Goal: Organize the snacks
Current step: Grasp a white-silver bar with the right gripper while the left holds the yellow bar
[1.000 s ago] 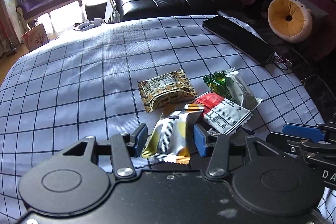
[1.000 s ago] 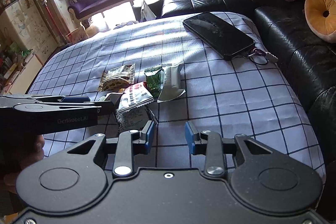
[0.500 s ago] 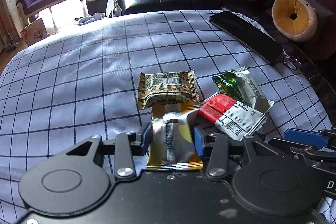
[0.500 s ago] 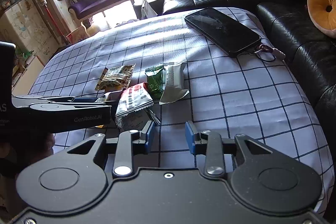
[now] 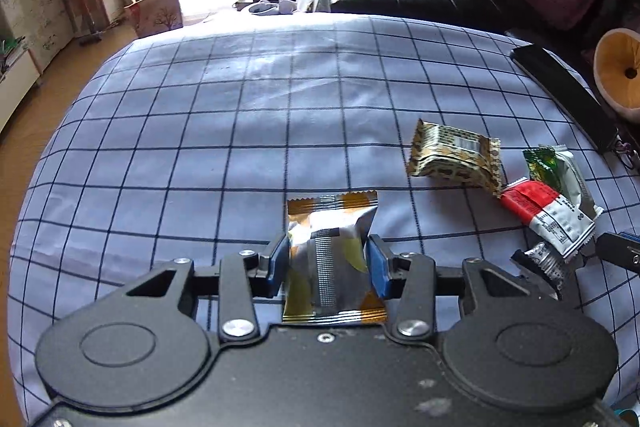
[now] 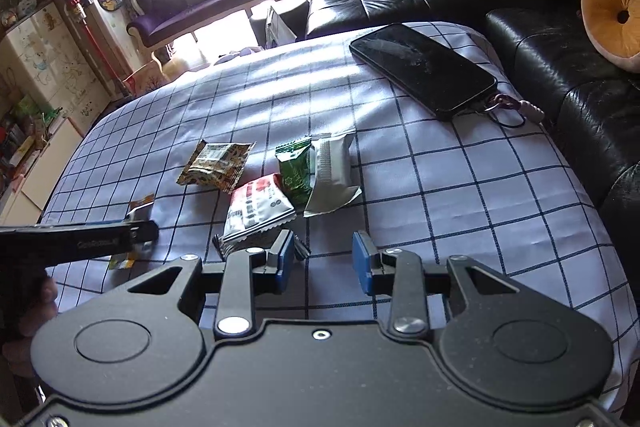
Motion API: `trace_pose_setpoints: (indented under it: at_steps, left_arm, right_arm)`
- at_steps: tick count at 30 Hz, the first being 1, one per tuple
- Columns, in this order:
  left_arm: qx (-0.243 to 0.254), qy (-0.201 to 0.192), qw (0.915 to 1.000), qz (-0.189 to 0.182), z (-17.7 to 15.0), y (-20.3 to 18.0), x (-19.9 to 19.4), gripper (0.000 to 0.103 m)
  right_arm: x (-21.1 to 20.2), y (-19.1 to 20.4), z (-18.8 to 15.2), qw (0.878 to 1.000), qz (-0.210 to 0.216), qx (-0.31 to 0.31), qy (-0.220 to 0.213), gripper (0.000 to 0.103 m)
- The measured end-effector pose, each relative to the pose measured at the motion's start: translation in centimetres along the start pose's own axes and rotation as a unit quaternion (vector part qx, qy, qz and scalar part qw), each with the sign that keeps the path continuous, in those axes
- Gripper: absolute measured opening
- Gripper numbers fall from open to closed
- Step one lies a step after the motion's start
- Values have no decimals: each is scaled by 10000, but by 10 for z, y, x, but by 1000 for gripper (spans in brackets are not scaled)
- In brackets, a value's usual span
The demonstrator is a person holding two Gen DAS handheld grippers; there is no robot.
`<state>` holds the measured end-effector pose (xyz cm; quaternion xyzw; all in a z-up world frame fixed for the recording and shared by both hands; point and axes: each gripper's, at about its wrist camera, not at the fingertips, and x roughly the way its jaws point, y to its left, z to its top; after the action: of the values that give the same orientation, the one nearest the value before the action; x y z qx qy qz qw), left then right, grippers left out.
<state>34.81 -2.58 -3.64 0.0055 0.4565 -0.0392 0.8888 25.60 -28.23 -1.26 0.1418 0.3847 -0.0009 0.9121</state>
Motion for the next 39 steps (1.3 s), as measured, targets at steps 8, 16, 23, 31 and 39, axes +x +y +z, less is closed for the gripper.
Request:
trace_pose_setpoints:
  at_steps: [8, 16, 23, 31, 39]
  left_arm:
    - [222, -175, 9994, 203, -10, -2, 2, 46]
    - [195, -222, 9993, 241, -9, -6, 5, 46]
    - [256, -406, 9984, 294, -17, -9, 4, 45]
    - [282, -555, 9974, 362, -25, -13, 3, 45]
    - [373, -703, 9955, 507, -35, -23, 1, 45]
  right_arm:
    - [15, 0, 18, 9995, -198, 48, -237, 44]
    - [39, 6, 22, 9986, -363, -138, -357, 44]
    - [52, 15, 11, 9955, -679, -348, -554, 44]
    - [52, 25, 1, 9915, -846, -617, -770, 45]
    - [51, 23, -4, 9910, -785, -569, -921, 46]
